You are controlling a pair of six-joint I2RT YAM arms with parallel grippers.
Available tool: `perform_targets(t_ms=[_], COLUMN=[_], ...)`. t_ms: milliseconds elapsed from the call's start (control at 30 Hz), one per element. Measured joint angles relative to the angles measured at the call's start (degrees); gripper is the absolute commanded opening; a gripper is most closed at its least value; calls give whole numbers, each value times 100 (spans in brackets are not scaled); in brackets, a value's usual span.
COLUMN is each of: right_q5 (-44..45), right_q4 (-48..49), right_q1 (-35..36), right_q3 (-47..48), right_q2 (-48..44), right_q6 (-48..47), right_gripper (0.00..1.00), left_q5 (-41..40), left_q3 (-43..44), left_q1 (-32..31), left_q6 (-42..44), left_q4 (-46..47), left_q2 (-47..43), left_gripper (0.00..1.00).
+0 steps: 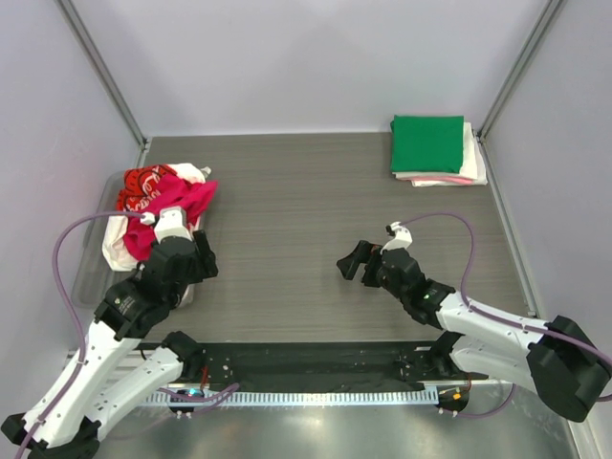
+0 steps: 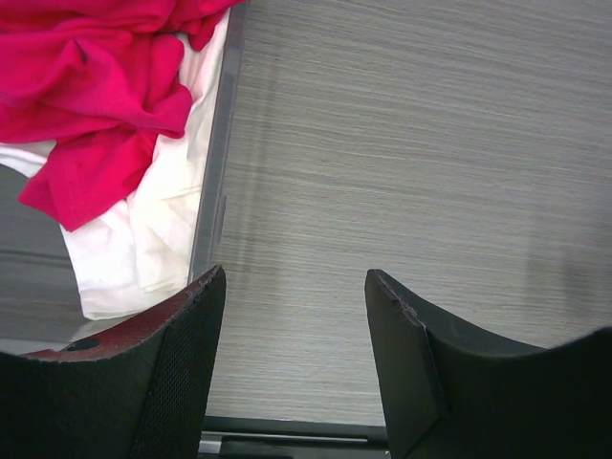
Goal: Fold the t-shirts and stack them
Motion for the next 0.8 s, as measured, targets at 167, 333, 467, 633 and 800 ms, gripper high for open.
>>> perform_targets(t_ms=[167,333,467,633,800], right_q5=[-2,-2,-9,-44,-59], right_q4=[37,31,28,28,28], right_q1=[0,0,0,0,0], right_q3=[0,0,0,0,7], right_q2=[-92,-103,-101,-96,66], right_q6=[17,39,59,61,76], right_gripper=[100,100,99,100,100], left_q5=[-35,-72,-72,243,774], left_q3=[0,0,313,1878,3344], left_q1=[0,0,0,0,2], left_q6=[-2,0,-83,-457,-1224], left_q4=[0,-2,-236,-28,901], left_q2=[-66,-105,-127,-96,13], left_gripper=[62,62,66,81,90])
